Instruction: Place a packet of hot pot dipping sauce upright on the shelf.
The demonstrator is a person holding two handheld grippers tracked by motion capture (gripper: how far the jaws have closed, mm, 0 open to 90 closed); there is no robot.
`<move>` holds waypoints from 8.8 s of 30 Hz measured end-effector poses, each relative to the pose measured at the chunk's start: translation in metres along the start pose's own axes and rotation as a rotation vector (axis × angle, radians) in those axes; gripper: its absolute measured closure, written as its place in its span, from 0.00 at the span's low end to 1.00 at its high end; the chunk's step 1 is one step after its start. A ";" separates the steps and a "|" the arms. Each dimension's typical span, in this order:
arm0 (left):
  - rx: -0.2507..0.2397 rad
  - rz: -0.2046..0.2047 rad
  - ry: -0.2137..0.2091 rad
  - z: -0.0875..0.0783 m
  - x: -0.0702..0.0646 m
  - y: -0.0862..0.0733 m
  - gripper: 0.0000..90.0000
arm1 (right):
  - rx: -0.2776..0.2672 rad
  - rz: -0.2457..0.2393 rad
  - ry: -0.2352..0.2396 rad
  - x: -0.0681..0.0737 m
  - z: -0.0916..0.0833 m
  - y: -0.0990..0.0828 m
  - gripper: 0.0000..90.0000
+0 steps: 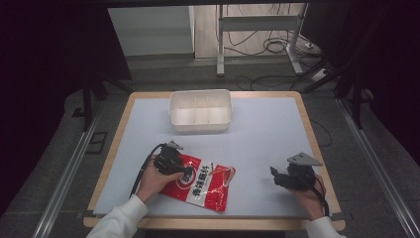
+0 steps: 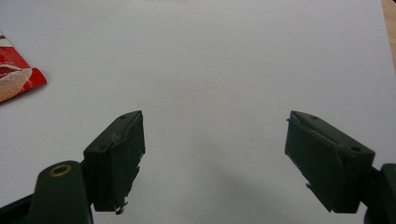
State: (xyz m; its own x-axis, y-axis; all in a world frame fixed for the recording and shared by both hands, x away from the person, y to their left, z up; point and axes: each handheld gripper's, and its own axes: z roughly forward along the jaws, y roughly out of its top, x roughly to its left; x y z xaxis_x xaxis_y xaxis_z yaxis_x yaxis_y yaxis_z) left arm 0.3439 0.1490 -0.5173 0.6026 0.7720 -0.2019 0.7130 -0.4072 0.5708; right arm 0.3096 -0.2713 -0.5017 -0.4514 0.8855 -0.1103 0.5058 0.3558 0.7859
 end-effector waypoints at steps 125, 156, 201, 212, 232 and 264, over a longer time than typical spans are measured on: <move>-0.255 0.056 -0.021 -0.166 0.032 0.149 0.98 | -0.011 0.054 -0.029 -0.011 -0.004 -0.002 0.24; -0.217 -0.059 0.121 -0.128 0.072 0.204 0.98 | -0.011 0.045 -0.028 -0.012 -0.003 -0.003 0.24; -0.101 -0.050 0.236 -0.088 0.088 0.215 0.98 | -0.017 0.033 -0.041 -0.013 -0.002 -0.004 0.24; -0.079 -0.068 0.254 -0.076 0.087 0.219 0.98 | -0.016 0.026 -0.042 -0.013 -0.002 -0.004 0.24; -0.006 -0.087 0.361 -0.075 0.079 0.228 0.98 | -0.021 0.026 -0.040 -0.012 -0.003 -0.003 0.24; 0.006 -0.091 0.290 -0.049 0.079 0.239 0.98 | -0.018 0.029 -0.038 -0.014 -0.003 -0.004 0.24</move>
State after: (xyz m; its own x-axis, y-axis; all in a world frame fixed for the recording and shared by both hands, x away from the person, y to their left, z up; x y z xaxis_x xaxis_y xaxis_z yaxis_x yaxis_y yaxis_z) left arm 0.5441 0.1364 -0.3584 0.4092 0.9123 -0.0162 0.7623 -0.3320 0.5556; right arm 0.3118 -0.2860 -0.5017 -0.4087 0.9060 -0.1100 0.5050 0.3249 0.7997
